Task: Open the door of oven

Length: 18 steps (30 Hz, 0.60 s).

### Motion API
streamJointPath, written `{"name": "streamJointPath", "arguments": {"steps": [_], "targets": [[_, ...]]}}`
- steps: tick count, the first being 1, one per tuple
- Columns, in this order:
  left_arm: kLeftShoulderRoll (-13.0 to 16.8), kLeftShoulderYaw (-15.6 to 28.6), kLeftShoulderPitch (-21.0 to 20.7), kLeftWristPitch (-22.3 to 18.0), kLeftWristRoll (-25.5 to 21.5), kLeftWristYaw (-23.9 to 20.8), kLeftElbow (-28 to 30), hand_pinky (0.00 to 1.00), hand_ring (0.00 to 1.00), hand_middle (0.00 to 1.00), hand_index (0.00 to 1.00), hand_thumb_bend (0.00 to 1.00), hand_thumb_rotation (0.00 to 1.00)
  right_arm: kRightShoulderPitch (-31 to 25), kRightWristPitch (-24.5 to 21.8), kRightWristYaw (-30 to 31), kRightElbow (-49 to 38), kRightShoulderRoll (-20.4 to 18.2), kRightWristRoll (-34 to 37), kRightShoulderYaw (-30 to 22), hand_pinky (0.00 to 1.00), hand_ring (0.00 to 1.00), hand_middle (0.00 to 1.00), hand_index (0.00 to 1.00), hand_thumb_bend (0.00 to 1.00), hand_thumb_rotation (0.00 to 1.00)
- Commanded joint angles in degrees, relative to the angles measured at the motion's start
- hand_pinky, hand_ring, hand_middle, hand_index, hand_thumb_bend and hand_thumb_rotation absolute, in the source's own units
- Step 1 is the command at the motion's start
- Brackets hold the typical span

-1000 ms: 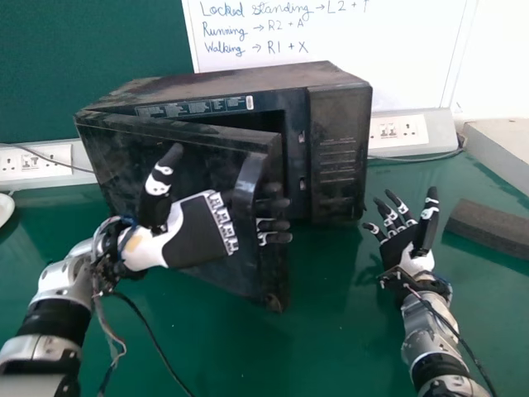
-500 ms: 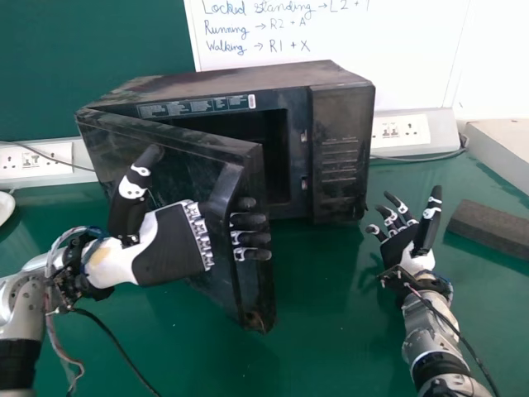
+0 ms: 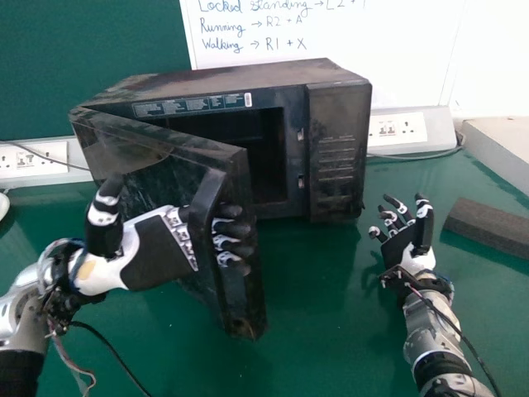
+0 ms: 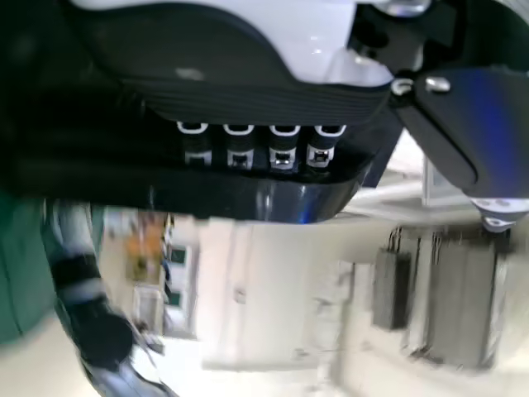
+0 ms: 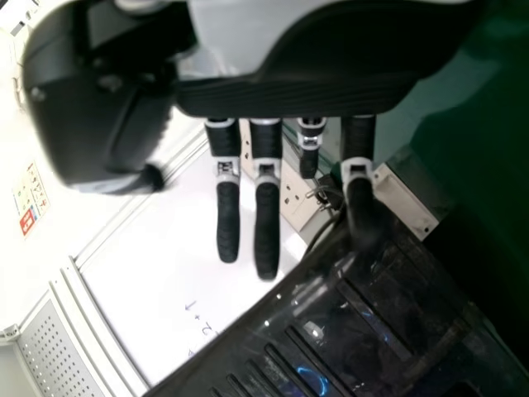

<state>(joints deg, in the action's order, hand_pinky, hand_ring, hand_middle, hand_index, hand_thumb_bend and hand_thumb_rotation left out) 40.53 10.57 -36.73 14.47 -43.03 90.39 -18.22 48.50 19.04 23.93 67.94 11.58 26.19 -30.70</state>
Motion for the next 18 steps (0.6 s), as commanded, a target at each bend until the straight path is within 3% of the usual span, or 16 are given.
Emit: {"name": "streamJointPath", "arguments": {"steps": [1,4,6,9,11,13,16,18], "targets": [[1.5,3.7,-1.5,-5.5,-6.7,2.1,4.6,0.16,0.24,0.35,0.49,0.99,1.00,0.8,-0.5,-0.1,0.6,0.5,-0.4,0.3,0.83,0.92,1.00,1.00,1.00,1.00],[9.1,-2.8,-0.7,-7.6,-8.0,2.1,7.1,0.16,0.23,0.33,0.54,1.00,1.00,0.8,-0.4,-0.1,0.9,0.9,-0.4,0.3,0.82,0.92,1.00,1.00,1.00,1.00],[10.4,-4.1,0.2,-6.4,-10.4,2.1,7.3,0.11,0.16,0.26,0.54,1.00,1.00,0.8,-0.3,-0.3,1.1,1.1,-0.4,0.3,0.81,0.92,1.00,1.00,1.00,1.00],[11.8,-4.4,1.7,-6.1,-14.0,2.1,7.3,0.11,0.16,0.27,0.55,1.00,0.76,0.7,-0.4,-0.5,1.0,1.4,-0.4,0.3,0.81,0.91,1.00,1.00,1.00,1.00],[13.6,-4.3,2.7,-7.8,-14.1,2.1,8.2,0.10,0.17,0.26,0.55,1.00,0.72,0.6,-0.6,-0.3,0.9,1.5,-0.2,0.2,0.81,0.92,1.00,1.00,1.00,1.00],[13.5,-1.5,4.7,-10.5,-13.6,2.1,9.3,0.09,0.16,0.24,0.57,1.00,0.75,0.5,-0.7,0.0,0.8,1.7,-0.1,0.1,0.82,0.92,1.00,1.00,1.00,1.00],[12.1,3.0,7.9,-17.3,-13.4,2.1,11.6,0.04,0.11,0.19,0.56,1.00,0.89,0.4,-0.5,0.1,0.7,1.7,0.0,0.1,0.83,0.93,1.00,1.00,1.00,1.00],[11.2,6.2,9.7,-21.3,-12.4,2.1,13.6,0.02,0.08,0.16,0.55,1.00,0.85,0.5,-0.6,-0.4,0.9,1.8,0.0,0.1,0.82,0.92,1.00,1.00,1.00,1.00]]}}
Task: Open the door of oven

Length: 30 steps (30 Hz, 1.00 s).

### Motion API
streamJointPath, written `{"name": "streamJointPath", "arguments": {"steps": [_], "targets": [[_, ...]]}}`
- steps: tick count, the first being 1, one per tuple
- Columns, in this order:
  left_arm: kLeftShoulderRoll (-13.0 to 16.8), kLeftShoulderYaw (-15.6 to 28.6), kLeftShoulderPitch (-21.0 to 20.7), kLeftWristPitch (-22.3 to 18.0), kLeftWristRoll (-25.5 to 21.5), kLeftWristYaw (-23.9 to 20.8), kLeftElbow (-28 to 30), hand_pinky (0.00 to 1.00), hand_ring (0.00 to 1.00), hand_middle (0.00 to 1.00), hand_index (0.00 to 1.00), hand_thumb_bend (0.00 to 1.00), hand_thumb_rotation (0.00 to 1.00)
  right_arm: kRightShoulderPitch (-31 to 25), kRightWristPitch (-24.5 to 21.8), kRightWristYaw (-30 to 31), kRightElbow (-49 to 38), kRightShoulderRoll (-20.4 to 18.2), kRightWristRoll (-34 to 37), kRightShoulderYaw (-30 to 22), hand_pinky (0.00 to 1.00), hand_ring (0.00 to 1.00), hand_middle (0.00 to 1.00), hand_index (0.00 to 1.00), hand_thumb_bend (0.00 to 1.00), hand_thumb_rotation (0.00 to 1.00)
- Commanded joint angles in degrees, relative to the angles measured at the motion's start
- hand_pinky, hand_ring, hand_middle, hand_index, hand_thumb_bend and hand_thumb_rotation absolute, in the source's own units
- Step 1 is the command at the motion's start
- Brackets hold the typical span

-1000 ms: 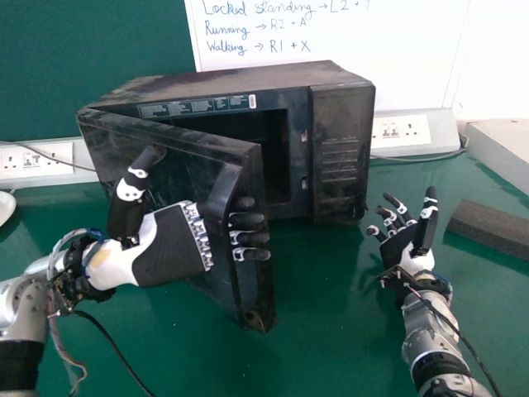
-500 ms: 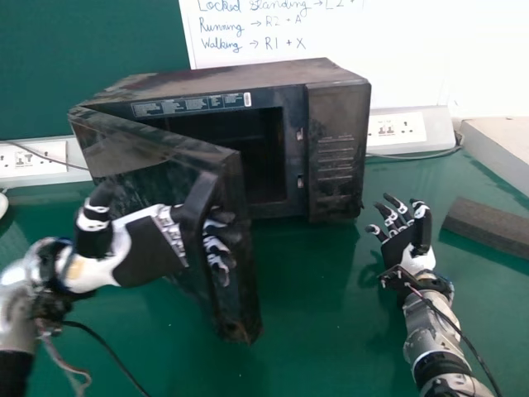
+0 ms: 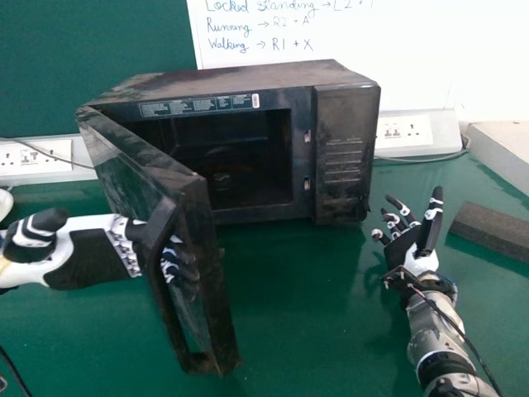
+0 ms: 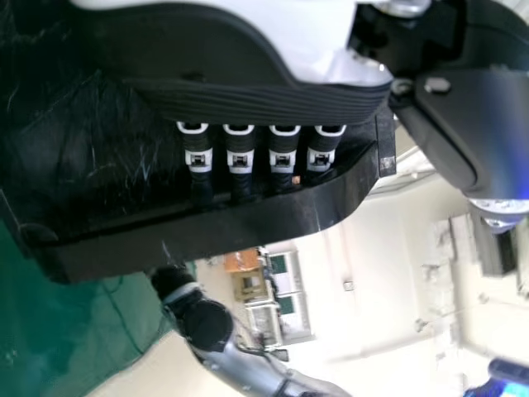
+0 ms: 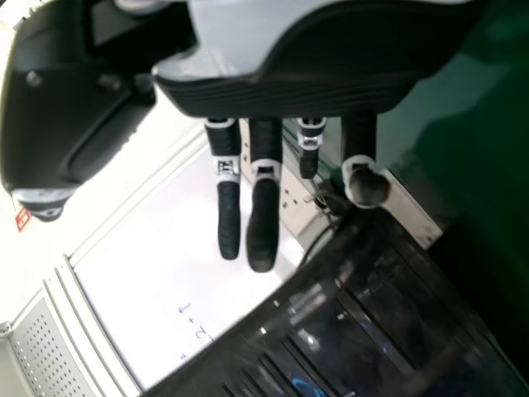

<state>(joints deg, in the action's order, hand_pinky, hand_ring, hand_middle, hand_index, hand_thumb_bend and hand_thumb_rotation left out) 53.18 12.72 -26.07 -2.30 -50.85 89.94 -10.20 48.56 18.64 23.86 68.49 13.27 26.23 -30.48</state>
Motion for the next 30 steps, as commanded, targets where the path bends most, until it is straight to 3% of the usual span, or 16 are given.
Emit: {"name": "streamJointPath", "arguments": {"steps": [1,6,9,10,11,12,15,16,17,18,19,20,21,22,25,30], "targets": [[-2.2,6.6,0.2,-5.4,-3.9,2.5,6.7,0.01,0.06,0.13,0.53,1.00,0.84,0.4,-0.2,-0.4,0.4,0.1,0.0,-0.2,0.81,0.92,1.00,1.00,1.00,1.00],[-6.7,16.0,3.6,-14.6,-2.4,1.9,12.5,0.01,0.05,0.11,0.54,1.00,0.69,0.5,-0.4,0.0,0.4,0.4,0.2,-0.3,0.82,0.93,1.00,1.00,1.00,1.00],[-5.7,20.4,6.8,-14.0,-1.5,1.3,15.1,0.02,0.07,0.13,0.54,0.57,0.73,0.6,-0.6,0.5,0.5,0.5,0.5,-0.6,0.84,0.94,1.00,1.00,1.00,1.00],[-4.8,21.6,7.5,-13.7,-1.8,1.9,15.4,0.03,0.07,0.13,0.54,0.63,0.65,0.6,-0.5,0.3,0.6,0.6,0.3,-0.5,0.84,0.94,1.00,1.00,1.00,1.00],[-3.8,22.7,8.4,-13.2,-1.9,2.3,15.7,0.03,0.08,0.14,0.53,0.81,0.50,0.6,-0.4,0.0,0.6,0.6,0.1,-0.5,0.82,0.93,1.00,1.00,1.00,1.00],[-2.7,24.0,9.6,-11.8,-2.4,2.5,16.2,0.04,0.08,0.15,0.52,0.90,0.45,0.6,-0.4,-0.2,0.6,0.6,0.1,-0.5,0.81,0.92,1.00,1.00,1.00,1.00],[-1.2,28.9,13.4,-9.0,-3.1,2.4,18.5,0.05,0.10,0.20,0.57,0.99,0.33,0.7,-0.4,-0.7,0.5,0.5,0.1,-0.6,0.80,0.92,1.00,1.00,1.00,1.00],[-3.7,30.7,14.6,-9.1,-4.8,1.2,19.5,0.04,0.09,0.19,0.58,1.00,0.26,0.7,-0.3,-0.8,0.5,0.5,0.0,-0.5,0.79,0.91,1.00,1.00,1.00,1.00],[-7.5,32.0,15.6,-9.3,-7.7,0.6,20.0,0.02,0.07,0.16,0.52,0.88,0.21,0.7,-0.3,-0.6,0.5,0.5,0.0,-0.5,0.79,0.92,1.00,1.00,1.00,1.00],[-12.6,32.3,13.3,-15.7,-10.5,1.1,20.1,0.01,0.06,0.13,0.50,0.69,0.12,0.7,-0.3,-0.4,0.5,0.5,0.1,-0.6,0.81,0.92,1.00,1.00,1.00,1.00],[-21.3,34.2,7.1,-22.7,-15.6,1.7,19.7,0.03,0.08,0.14,0.49,0.58,0.08,0.7,-0.3,-0.4,0.4,0.5,0.2,-0.6,0.82,0.93,1.00,1.00,1.00,1.00],[-27.0,35.9,4.6,-28.8,-16.1,0.1,19.1,0.05,0.10,0.30,0.49,0.55,0.04,0.7,-0.2,-0.5,0.4,0.5,0.1,-0.6,0.82,0.93,1.00,1.00,1.00,1.00],[-29.4,37.1,5.5,-31.1,-14.7,-2.1,18.8,0.06,0.21,0.37,0.48,0.53,0.02,0.7,-0.1,-0.6,0.4,0.5,0.1,-0.6,0.81,0.92,1.00,1.00,1.00,1.00],[-29.2,37.9,8.7,-28.0,-14.8,-2.8,18.7,0.08,0.33,0.44,0.48,0.51,0.01,0.7,-0.1,-0.6,0.5,0.5,0.1,-0.6,0.81,0.92,1.00,1.00,1.00,1.00],[-27.8,38.2,12.8,-22.6,-15.3,-2.3,18.5,0.32,0.37,0.46,0.53,0.47,0.00,0.8,-0.1,-0.5,0.8,0.5,0.1,-0.7,0.83,0.92,1.00,1.00,1.00,1.00],[-28.5,38.8,12.0,-22.1,-14.8,-1.8,18.4,0.35,0.38,0.46,0.54,0.47,0.00,0.9,-0.2,-0.6,1.0,0.6,0.1,-0.7,0.83,0.92,1.00,1.00,1.00,1.00]]}}
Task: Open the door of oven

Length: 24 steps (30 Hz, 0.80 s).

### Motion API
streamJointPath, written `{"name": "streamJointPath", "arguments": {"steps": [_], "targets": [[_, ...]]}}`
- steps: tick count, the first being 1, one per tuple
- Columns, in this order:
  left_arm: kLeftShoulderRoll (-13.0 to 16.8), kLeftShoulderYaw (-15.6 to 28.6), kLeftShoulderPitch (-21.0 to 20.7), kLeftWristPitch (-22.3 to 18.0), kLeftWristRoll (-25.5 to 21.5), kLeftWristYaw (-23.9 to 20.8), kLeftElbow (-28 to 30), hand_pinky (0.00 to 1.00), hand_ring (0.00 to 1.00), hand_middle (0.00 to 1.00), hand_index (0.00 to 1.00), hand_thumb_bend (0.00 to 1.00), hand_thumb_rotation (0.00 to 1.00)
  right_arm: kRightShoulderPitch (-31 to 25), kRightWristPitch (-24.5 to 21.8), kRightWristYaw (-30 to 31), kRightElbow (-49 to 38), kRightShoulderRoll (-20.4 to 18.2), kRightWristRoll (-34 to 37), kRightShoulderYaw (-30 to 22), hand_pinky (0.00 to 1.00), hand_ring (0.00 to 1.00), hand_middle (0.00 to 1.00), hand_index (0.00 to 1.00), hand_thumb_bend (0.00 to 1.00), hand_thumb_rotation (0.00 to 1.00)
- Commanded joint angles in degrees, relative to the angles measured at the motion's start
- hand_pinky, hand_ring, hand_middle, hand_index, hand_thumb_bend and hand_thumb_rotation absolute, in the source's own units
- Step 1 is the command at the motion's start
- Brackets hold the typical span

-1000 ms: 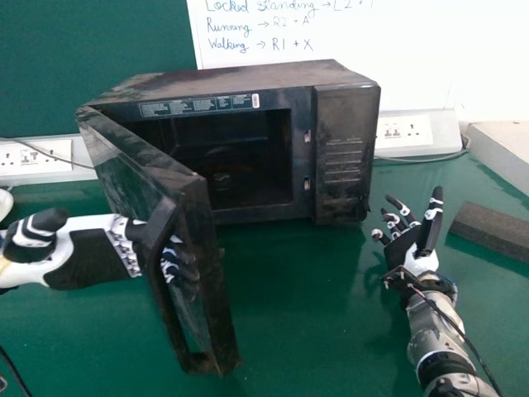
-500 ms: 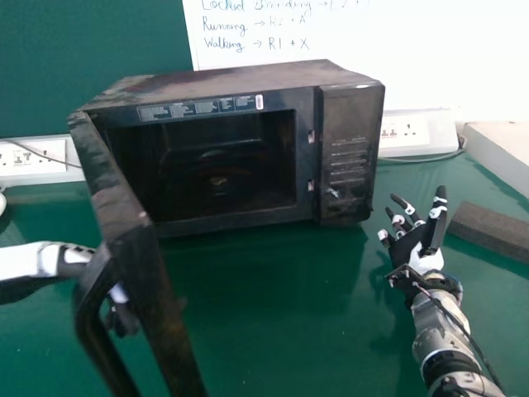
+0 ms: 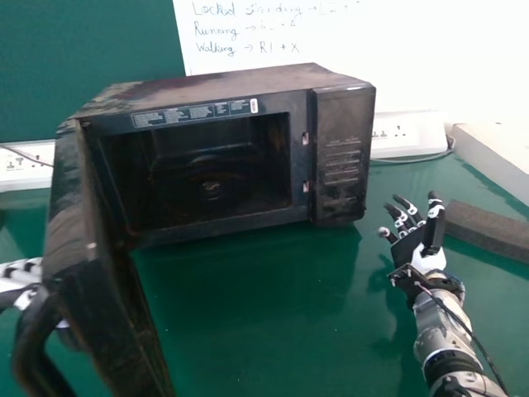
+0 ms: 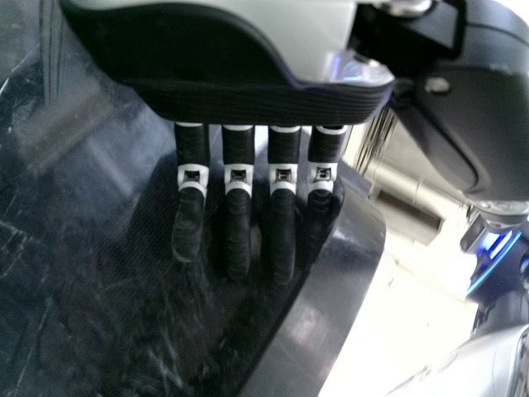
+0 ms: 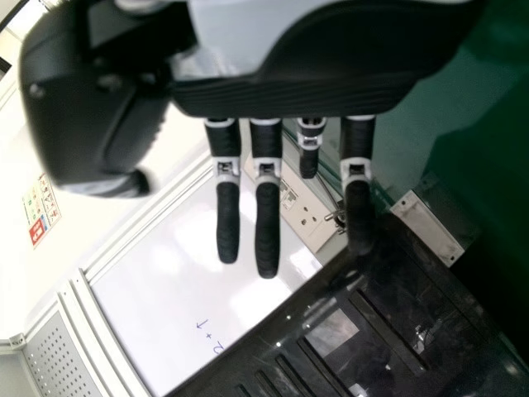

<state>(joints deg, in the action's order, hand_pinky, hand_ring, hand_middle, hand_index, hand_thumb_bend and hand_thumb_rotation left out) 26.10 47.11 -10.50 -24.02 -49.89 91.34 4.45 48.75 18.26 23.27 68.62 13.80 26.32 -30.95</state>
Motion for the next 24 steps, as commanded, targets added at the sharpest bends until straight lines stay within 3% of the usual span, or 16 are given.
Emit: {"name": "streamJointPath", "arguments": {"steps": [1,24], "targets": [[-1.6,4.4,-3.7,-0.3,-15.6,-3.1,3.7,0.35,0.38,0.46,0.54,0.47,0.00,0.8,0.2,0.0,0.9,0.1,0.0,-0.2,0.83,0.92,1.00,1.00,1.00,1.00],[-3.2,3.8,-4.2,-0.6,-14.4,-2.9,4.4,0.35,0.38,0.46,0.54,0.47,0.00,0.9,-0.2,0.3,1.7,0.8,0.1,-0.5,0.83,0.92,1.00,1.00,1.00,1.00]]}}
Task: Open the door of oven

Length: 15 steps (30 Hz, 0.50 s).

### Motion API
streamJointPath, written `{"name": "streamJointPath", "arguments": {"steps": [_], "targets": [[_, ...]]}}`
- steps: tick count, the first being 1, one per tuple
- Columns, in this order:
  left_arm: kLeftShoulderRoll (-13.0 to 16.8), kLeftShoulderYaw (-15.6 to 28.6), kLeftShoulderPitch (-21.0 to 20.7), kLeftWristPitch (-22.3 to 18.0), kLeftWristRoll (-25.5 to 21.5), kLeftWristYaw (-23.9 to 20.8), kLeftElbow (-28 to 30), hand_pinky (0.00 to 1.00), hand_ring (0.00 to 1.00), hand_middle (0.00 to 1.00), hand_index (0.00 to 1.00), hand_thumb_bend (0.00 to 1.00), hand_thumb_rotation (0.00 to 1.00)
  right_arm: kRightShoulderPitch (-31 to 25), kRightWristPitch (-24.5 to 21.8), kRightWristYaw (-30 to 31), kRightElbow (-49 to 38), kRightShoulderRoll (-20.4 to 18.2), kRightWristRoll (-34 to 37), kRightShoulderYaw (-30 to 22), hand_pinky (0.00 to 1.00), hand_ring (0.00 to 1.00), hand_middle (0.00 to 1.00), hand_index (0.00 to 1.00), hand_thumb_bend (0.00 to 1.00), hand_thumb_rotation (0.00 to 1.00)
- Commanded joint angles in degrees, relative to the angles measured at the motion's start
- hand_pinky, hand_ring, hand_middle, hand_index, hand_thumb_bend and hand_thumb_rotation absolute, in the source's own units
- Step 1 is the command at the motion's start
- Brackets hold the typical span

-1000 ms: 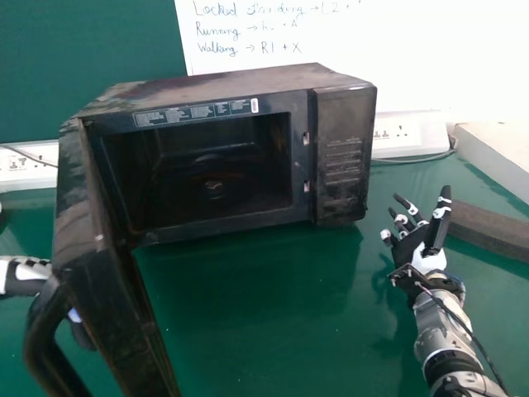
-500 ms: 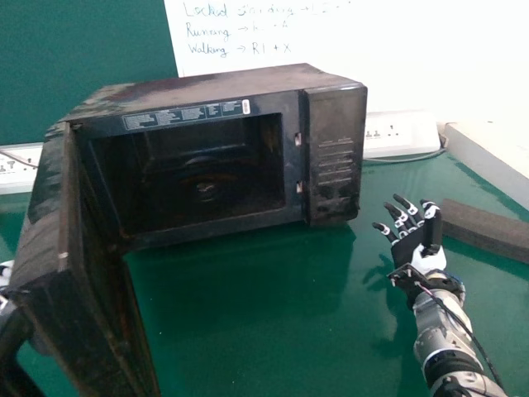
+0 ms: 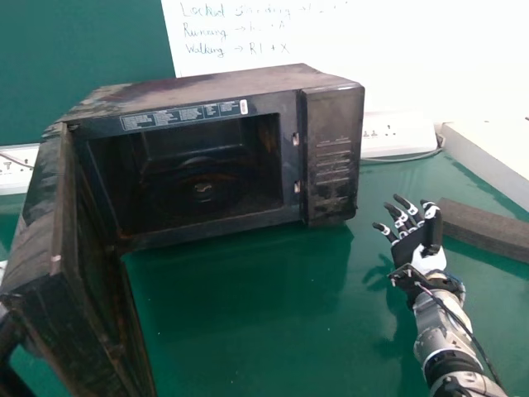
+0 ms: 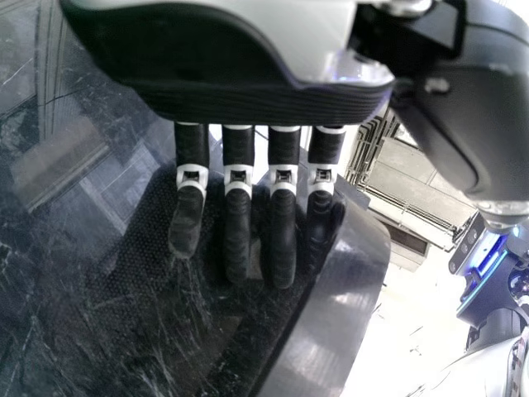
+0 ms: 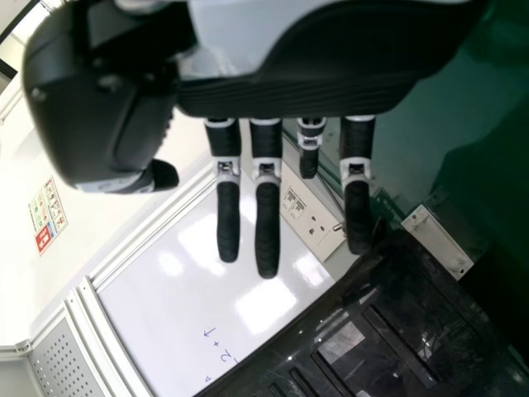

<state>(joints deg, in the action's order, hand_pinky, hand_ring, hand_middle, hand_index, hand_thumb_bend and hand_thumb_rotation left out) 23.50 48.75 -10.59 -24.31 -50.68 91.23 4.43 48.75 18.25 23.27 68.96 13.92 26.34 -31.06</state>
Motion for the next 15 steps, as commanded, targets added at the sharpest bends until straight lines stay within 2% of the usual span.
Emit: {"name": "streamJointPath", "arguments": {"steps": [1,15], "targets": [[-0.7,2.2,-4.0,-0.3,-13.6,-2.8,4.6,0.35,0.38,0.46,0.54,0.47,0.00,0.9,-0.2,0.3,1.3,0.8,0.1,-0.4,0.83,0.92,1.00,1.00,1.00,1.00],[-2.1,1.0,-3.1,-1.1,-12.8,-4.0,7.0,0.35,0.38,0.46,0.54,0.47,0.00,0.6,-0.8,1.0,1.5,1.8,0.2,-0.9,0.83,0.92,1.00,1.00,1.00,1.00]]}}
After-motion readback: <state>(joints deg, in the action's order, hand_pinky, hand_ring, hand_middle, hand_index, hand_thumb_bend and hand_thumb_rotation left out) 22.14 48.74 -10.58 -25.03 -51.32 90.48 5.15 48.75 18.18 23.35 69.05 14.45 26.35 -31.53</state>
